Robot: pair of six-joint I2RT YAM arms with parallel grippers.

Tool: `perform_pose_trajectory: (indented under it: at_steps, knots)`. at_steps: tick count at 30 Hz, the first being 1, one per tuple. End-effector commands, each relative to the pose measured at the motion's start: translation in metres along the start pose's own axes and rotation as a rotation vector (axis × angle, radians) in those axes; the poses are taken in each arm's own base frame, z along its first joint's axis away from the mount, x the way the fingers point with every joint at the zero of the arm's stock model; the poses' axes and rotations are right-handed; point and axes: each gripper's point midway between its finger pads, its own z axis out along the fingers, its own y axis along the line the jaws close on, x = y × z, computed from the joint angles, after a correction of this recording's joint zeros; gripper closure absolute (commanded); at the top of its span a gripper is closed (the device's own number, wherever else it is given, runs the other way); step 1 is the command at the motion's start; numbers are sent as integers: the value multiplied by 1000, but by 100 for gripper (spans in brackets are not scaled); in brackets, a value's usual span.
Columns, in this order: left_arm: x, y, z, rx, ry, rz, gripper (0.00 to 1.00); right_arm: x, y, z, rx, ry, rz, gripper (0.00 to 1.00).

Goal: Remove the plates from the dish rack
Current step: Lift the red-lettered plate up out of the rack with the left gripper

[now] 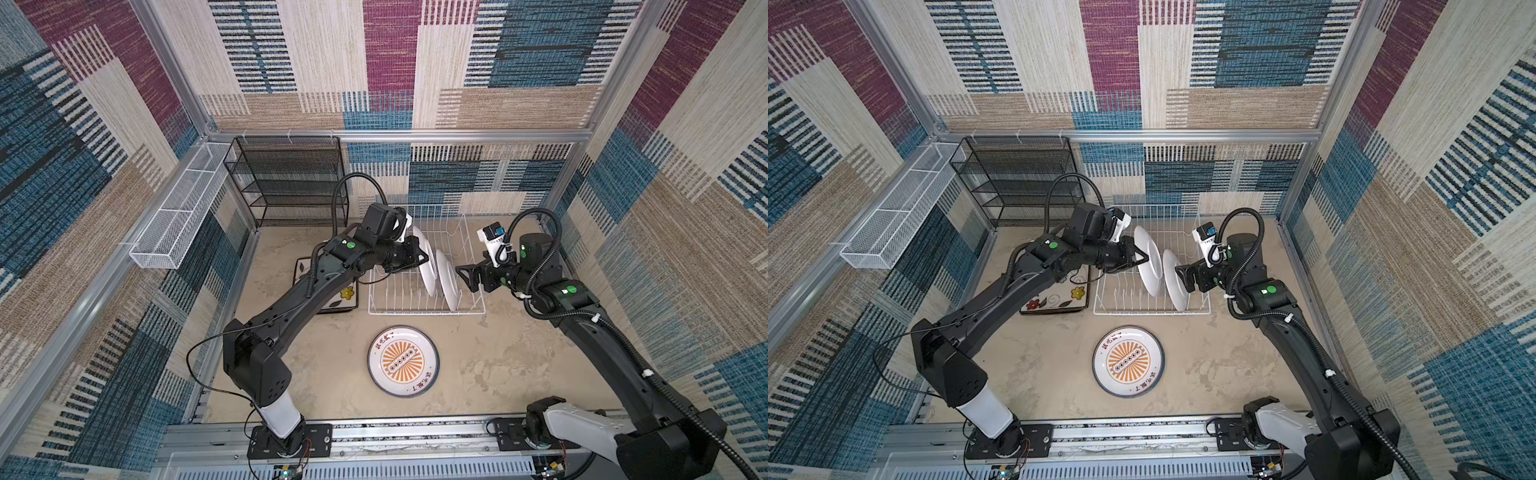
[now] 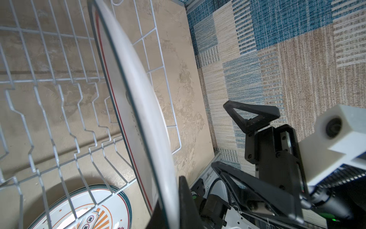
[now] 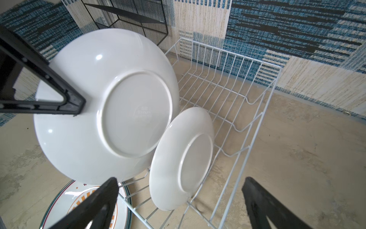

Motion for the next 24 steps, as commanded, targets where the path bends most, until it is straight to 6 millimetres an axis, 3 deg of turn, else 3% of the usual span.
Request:
perform_pose_trajectory:
  at_steps: [1,6,14,24]
  knots:
    - [-11,-5,-12,8,-63,32,100,-17,4,-3,-20,-66,35,0]
    - [-14,0,-30,-44,-99,115,100,-21,5,1,-39,-76,116,0]
    - [-22,-11,-73,-97,-208,413,100,-34,8,12,-98,-70,309,0]
    - [-18,8,-99,-253,-259,709,100,-55,12,22,-176,-61,509,0]
